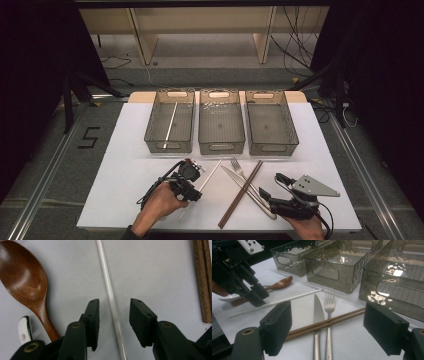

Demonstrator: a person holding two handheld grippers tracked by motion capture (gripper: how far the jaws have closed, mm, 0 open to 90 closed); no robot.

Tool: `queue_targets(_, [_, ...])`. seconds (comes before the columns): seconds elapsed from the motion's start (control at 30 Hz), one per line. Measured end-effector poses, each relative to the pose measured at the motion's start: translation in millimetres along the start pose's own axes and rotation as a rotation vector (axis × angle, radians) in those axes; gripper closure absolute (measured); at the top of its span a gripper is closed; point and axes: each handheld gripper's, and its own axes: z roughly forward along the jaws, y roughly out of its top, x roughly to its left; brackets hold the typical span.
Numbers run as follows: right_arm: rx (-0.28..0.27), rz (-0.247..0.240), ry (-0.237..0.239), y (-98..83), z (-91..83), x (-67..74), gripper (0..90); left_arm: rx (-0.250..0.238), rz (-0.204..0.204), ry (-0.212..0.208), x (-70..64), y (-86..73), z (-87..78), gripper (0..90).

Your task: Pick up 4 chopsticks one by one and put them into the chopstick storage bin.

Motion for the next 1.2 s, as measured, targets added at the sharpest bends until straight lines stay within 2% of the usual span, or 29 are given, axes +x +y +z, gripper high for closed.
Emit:
queue_targets(0.43, [-0.001,0.001,-0.001,0.1,0.0,-0.2,23.6,0.040,0.012,0.031,-6.0,0.6,12.2,71.9])
queue_targets(0.67, [0.001,0.003,-0.002,-0.1,-0.1,0.1,23.6,0.030,0.023,0.053,-8.5,0.0,13.0,77.5])
queue_targets(0.83, [0.001,-0.002,0.000,0.1,0.6,0.8,23.6,0.028,0.009,0.050,-7.8,-0.2,13.0,78.8])
queue_targets(1.2, [0.003,-0.004,-0.002,0.1,1.2,0.9,23.8,0.027,-0.060,0.020,-1.0,0.5,12.6,82.3])
